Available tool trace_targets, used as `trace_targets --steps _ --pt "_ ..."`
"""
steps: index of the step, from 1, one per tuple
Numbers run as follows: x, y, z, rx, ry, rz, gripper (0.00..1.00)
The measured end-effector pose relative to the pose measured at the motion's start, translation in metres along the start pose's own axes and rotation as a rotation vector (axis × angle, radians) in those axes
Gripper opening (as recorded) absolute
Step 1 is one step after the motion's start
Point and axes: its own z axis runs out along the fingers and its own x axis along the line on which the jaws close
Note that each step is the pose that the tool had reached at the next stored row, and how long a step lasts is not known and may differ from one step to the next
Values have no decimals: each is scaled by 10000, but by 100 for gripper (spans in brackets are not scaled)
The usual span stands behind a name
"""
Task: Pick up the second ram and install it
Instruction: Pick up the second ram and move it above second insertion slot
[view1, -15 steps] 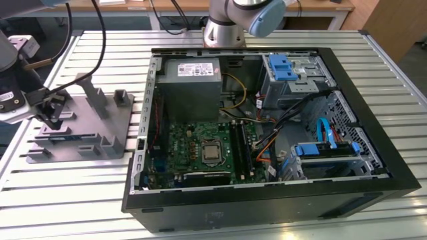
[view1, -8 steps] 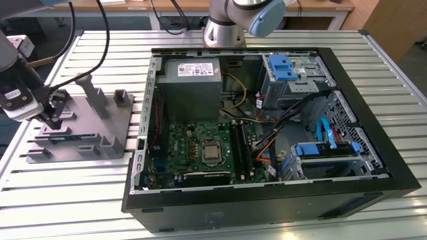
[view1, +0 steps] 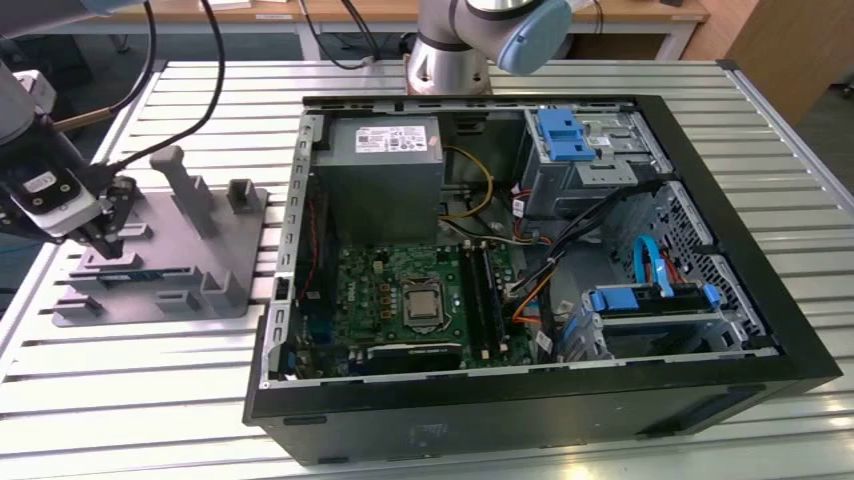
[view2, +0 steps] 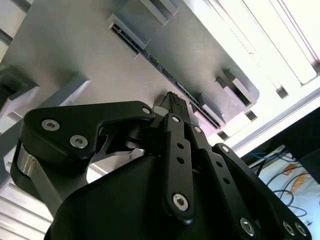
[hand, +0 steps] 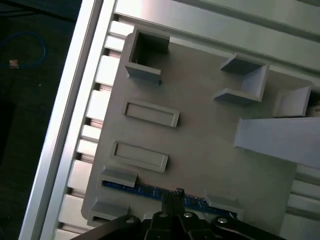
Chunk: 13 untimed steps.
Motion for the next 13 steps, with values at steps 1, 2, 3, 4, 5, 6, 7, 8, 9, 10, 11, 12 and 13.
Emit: trace_targets --steps 1,2,3,4,5,6,7,8,9,10,11,12,13 --pt "0 0 0 -5 0 -171 10" --pt "0 0 0 -10 1 -339 10" --pt "0 0 0 -15 2 -503 10" --pt "0 0 0 -19 4 -661 10" --pt "0 0 1 -25 4 -828 10" --pt "0 0 1 -29 4 -981 10" --pt "0 0 1 -34 5 -1134 10" --pt "0 0 2 -38 5 -1289 10" --pt "0 0 2 -43 6 -1442 10" --pt "0 0 2 -47 8 -1594 10" --pt "0 0 2 -51 8 -1744 10" --pt "0 0 2 -56 9 -1892 10" --pt "0 0 2 -61 9 -2051 10"
